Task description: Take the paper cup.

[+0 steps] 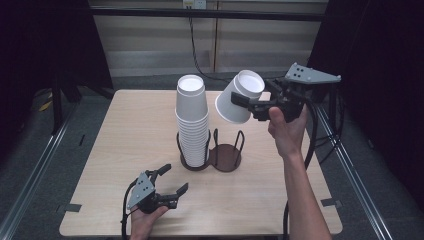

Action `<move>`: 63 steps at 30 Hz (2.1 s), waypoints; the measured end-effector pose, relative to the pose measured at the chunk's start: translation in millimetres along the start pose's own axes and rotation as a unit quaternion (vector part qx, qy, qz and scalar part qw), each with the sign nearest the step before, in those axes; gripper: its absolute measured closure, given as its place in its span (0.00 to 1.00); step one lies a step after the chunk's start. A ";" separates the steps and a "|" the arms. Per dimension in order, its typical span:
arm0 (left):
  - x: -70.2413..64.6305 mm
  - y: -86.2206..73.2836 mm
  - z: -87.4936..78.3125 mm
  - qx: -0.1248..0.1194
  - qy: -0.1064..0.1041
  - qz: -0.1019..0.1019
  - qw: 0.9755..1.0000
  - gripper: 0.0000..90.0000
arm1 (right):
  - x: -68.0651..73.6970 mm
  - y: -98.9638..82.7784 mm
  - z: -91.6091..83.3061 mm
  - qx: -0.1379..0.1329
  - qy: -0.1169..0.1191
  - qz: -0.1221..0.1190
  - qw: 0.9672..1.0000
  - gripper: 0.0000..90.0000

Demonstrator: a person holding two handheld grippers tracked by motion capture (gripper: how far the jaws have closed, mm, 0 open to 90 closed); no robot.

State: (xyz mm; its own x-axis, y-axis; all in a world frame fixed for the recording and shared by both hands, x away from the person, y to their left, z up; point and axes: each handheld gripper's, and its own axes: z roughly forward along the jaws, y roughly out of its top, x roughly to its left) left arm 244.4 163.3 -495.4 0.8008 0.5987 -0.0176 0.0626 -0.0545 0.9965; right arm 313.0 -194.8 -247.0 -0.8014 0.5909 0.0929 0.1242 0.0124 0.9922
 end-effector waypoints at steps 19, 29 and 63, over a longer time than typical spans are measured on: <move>-8.5 34.5 10.1 -0.008 -0.050 0.014 0.999 0.17 | 16.5 -48.8 -4.7 0.025 0.014 -0.003 1.000 0.25; -8.9 47.0 10.5 -0.018 -0.068 0.014 0.997 0.17 | 28.2 -72.7 3.8 0.028 0.041 0.007 0.999 0.25; -17.0 47.5 20.2 -0.002 -0.115 0.023 0.993 0.12 | 59.5 -148.0 39.6 0.071 0.112 0.047 0.990 0.25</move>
State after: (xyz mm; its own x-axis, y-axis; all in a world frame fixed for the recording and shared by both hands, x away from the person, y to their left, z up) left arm 245.9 134.3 -449.4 0.9174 0.3979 0.0094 0.0221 -0.0744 0.9970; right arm 270.0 -129.5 -391.6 -0.8902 0.4008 0.2168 0.2732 0.0886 0.9579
